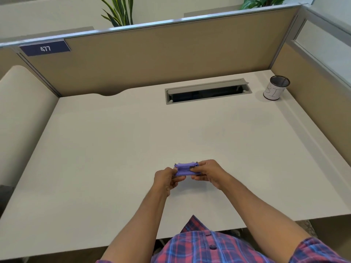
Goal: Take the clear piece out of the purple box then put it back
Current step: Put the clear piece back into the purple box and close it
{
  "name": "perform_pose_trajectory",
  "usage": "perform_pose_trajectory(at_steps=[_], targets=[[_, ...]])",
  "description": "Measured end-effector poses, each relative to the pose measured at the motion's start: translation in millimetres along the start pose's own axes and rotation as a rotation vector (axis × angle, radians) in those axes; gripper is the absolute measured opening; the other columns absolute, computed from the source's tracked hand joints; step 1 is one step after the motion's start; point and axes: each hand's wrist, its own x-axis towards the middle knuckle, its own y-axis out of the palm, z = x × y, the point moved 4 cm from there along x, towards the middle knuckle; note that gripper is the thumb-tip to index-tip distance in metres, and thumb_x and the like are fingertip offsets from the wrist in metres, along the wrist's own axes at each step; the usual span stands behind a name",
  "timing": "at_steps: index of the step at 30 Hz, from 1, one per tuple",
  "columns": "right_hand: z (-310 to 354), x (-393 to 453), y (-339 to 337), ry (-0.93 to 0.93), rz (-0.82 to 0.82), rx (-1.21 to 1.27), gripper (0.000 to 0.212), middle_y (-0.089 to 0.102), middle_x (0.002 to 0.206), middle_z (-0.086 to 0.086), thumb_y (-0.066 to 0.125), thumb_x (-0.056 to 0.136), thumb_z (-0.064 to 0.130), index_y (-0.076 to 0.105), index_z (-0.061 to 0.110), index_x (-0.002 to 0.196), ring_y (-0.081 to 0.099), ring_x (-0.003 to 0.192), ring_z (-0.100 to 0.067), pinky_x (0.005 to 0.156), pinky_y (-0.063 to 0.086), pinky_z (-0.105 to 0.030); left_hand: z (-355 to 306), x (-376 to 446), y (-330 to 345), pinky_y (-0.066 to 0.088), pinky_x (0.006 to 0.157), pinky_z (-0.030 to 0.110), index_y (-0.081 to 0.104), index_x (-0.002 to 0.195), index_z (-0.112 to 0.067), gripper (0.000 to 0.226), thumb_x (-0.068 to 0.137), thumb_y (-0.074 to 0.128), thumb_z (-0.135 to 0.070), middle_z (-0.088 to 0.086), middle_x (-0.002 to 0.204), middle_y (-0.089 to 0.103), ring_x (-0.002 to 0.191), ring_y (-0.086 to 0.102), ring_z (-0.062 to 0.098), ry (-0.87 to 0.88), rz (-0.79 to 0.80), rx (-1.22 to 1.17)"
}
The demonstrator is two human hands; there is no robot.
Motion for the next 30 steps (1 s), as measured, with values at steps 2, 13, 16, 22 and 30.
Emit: perform_pose_trajectory(at_steps=[2,13,16,22,30], targets=[[-0.2,-0.7,-0.5,-0.009,-0.001,-0.081,0.022,0.076,0.09,-0.019,0.077,0.084,0.007,0.074,-0.002,0.104,0.074,0.07,-0.021,0.064,0.06,-0.024,1.2,-0.7,-1.7,0.047,0.056,0.027,0.065,0.098,-0.004,0.012,0.097,0.053,-0.004,0.016,0.083,0.078,0.056,0.076,0.017,0.013,-0.006,0.049],[-15.1,4.9,-4.1,-0.238,-0.158,-0.799,0.034,0.044,0.059,-0.001,0.075,0.074,0.029,0.055,0.003,0.064,0.033,0.057,-0.016,0.055,0.027,-0.031,10.4,6.4,-12.8,0.053,0.065,0.026,0.078,0.064,-0.009,0.014,0.076,0.071,-0.013,0.012,0.066,0.077,0.064,0.072,0.024,0.246,-0.14,0.599],[-17.7,3.4,-2.2,-0.233,-0.182,-0.944,0.039,0.043,0.064,0.0,0.072,0.08,0.028,0.044,0.014,0.058,0.041,0.058,-0.019,0.054,0.03,-0.032,24.4,24.7,-14.6,0.045,0.058,0.029,0.075,0.061,-0.006,0.018,0.06,0.064,-0.02,0.019,0.061,0.07,0.057,0.058,0.025,0.244,-0.155,0.691],[-26.1,4.8,-1.6,-0.177,-0.21,-1.16,0.02,0.051,0.084,-0.001,0.061,0.09,0.022,0.049,0.016,0.075,0.053,0.075,-0.024,0.062,0.039,-0.03,29.0,13.4,-10.2,0.053,0.059,0.032,0.078,0.071,-0.003,0.016,0.064,0.065,-0.011,0.014,0.066,0.076,0.064,0.07,0.03,0.232,-0.174,0.707],[-30.5,5.0,-2.6,-0.223,-0.198,-1.257,0.015,0.048,0.085,0.0,0.057,0.093,0.024,0.051,0.016,0.081,0.052,0.075,-0.022,0.063,0.038,-0.031,30.1,4.6,-6.4,0.051,0.061,0.028,0.078,0.073,-0.007,0.015,0.074,0.064,-0.01,0.011,0.075,0.078,0.074,0.072,0.028,0.281,-0.192,0.751]])
